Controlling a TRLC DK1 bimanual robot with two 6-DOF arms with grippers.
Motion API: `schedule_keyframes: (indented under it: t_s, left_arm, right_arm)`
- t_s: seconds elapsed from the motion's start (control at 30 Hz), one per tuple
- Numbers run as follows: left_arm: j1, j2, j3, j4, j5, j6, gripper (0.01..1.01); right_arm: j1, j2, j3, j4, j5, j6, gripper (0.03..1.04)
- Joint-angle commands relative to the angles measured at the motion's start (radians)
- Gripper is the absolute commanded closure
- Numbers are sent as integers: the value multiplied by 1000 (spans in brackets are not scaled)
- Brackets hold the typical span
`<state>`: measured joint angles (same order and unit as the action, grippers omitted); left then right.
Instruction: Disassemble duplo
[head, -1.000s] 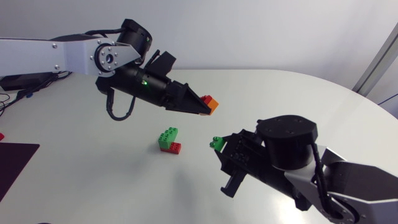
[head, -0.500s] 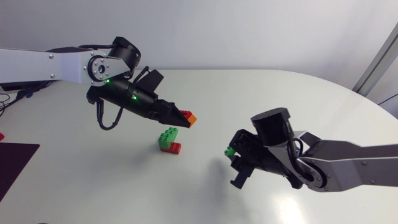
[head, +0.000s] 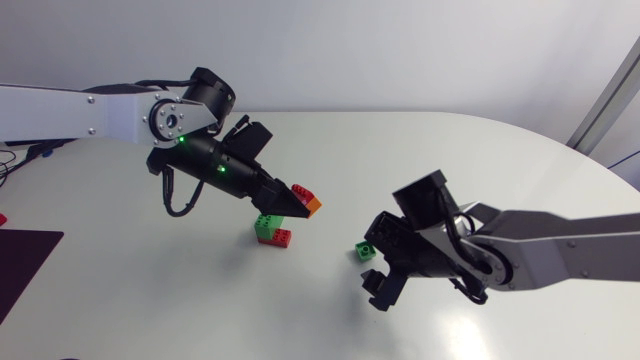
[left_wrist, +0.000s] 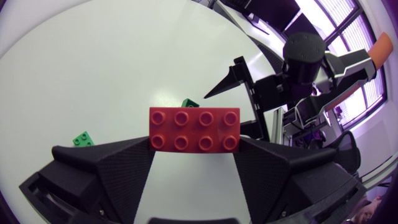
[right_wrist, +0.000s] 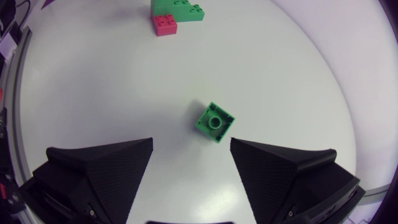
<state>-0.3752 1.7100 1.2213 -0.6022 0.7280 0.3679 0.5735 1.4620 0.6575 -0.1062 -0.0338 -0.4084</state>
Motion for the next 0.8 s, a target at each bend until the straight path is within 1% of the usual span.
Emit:
schedule_keyframes:
  t_s: [0.0, 0.1, 0.2, 0.27, 0.33, 0.4, 0.43, 0.47, 0.6, 0.67, 0.77]
  left_arm:
    - [-8, -26, -65, 35, -29, 68, 631]
    - [-45, -70, -151, 142, -133, 114, 623]
    - [-94, -107, -236, 252, -222, 152, 618]
    - [-128, -136, -289, 331, -269, 163, 616]
    - [-179, -174, -341, 415, -332, 166, 610]
    - [-222, -214, -391, 513, -384, 166, 607]
    - [-243, -228, -410, 562, -418, 164, 607]
    - [-260, -236, -419, 585, -438, 164, 607]
    - [-304, -239, -425, 642, -492, 167, 607]
    - [-317, -228, -424, 662, -509, 167, 607]
    - [-344, -202, -434, 706, -542, 169, 607]
  right_arm:
    - [-67, -34, 85, -84, -80, 69, 70]
    - [-176, -34, 194, -213, -256, 132, 70]
    - [-281, 32, 321, -348, -437, 178, 72]
    - [-331, 95, 401, -441, -548, 198, 74]
    - [-357, 161, 473, -535, -638, 201, 103]
    - [-362, 213, 519, -599, -681, 204, 103]
    - [-363, 232, 533, -616, -701, 204, 103]
    - [-363, 247, 544, -627, -732, 207, 103]
    - [-330, 256, 556, -665, -779, 207, 105]
    - [-316, 248, 554, -665, -781, 210, 105]
    - [-310, 238, 561, -662, -801, 223, 159]
